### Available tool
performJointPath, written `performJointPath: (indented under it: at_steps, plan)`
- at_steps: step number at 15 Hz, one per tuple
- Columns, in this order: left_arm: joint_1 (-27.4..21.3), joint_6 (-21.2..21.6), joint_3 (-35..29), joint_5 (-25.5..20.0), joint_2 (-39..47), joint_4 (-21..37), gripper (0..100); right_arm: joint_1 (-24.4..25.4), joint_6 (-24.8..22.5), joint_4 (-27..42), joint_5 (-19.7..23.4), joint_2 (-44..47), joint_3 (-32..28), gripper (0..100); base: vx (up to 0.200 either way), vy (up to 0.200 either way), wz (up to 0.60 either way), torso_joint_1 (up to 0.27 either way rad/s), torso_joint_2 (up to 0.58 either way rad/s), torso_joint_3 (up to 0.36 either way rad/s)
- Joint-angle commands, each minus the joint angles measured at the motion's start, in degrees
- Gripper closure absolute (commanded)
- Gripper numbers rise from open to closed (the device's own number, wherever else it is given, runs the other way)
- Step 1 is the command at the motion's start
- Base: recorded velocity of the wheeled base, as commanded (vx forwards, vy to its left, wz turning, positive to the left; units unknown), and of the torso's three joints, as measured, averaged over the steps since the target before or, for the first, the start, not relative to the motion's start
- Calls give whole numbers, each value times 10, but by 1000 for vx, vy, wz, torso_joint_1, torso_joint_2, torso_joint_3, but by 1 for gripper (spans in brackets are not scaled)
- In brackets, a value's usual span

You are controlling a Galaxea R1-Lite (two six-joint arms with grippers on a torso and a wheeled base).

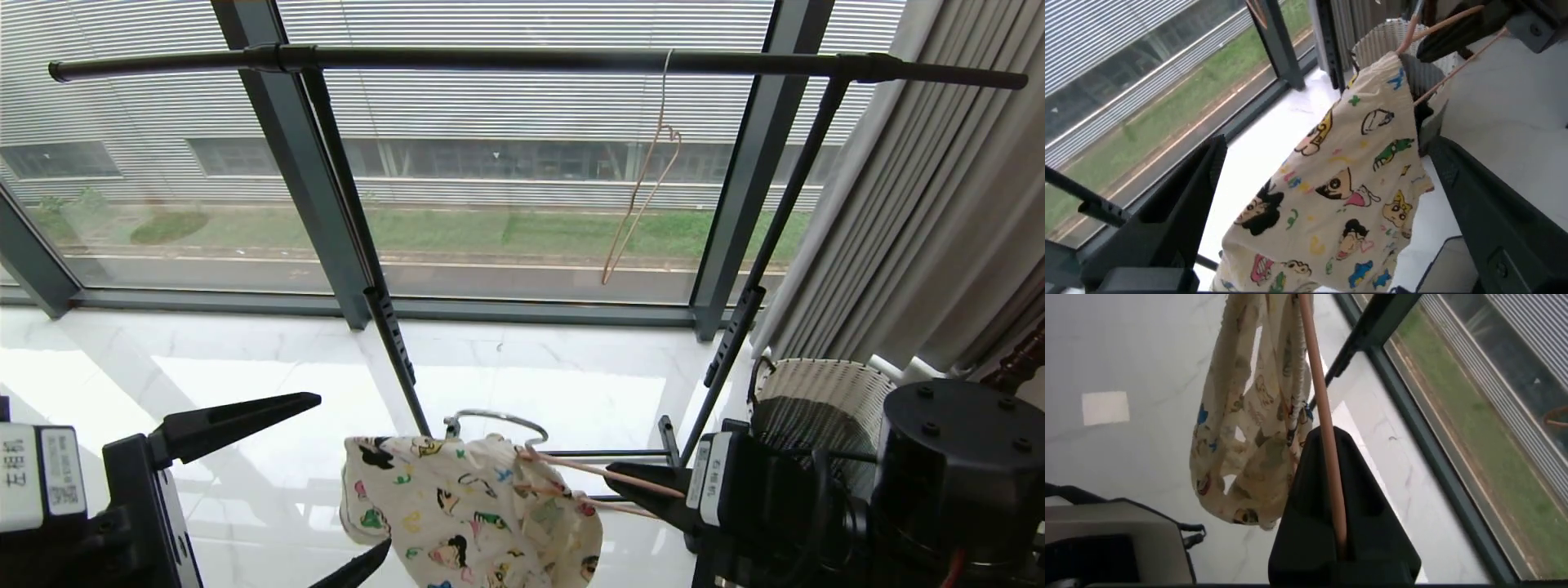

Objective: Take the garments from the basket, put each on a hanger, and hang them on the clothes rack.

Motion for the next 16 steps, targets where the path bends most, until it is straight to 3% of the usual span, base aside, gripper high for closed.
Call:
performJointPath:
  at_steps: [1,4,7,12,16]
  plan:
    - [6,23,24,-21,2,0,0,0,-5,0,15,-20,32,100,0,0,0,0,0,0]
    - [4,71,65,-67,18,0,0,7,-7,4,37,-21,36,100,0,0,0,0,0,0]
    - [4,107,70,-71,67,-1,0,50,-6,7,37,-17,37,100,0,0,0,0,0,0]
    - [3,137,73,-72,115,-1,0,105,-7,13,36,-5,35,100,0,0,0,0,0,0]
    - [2,137,73,-72,134,-1,0,117,-15,13,36,1,34,100,0,0,0,0,0,0]
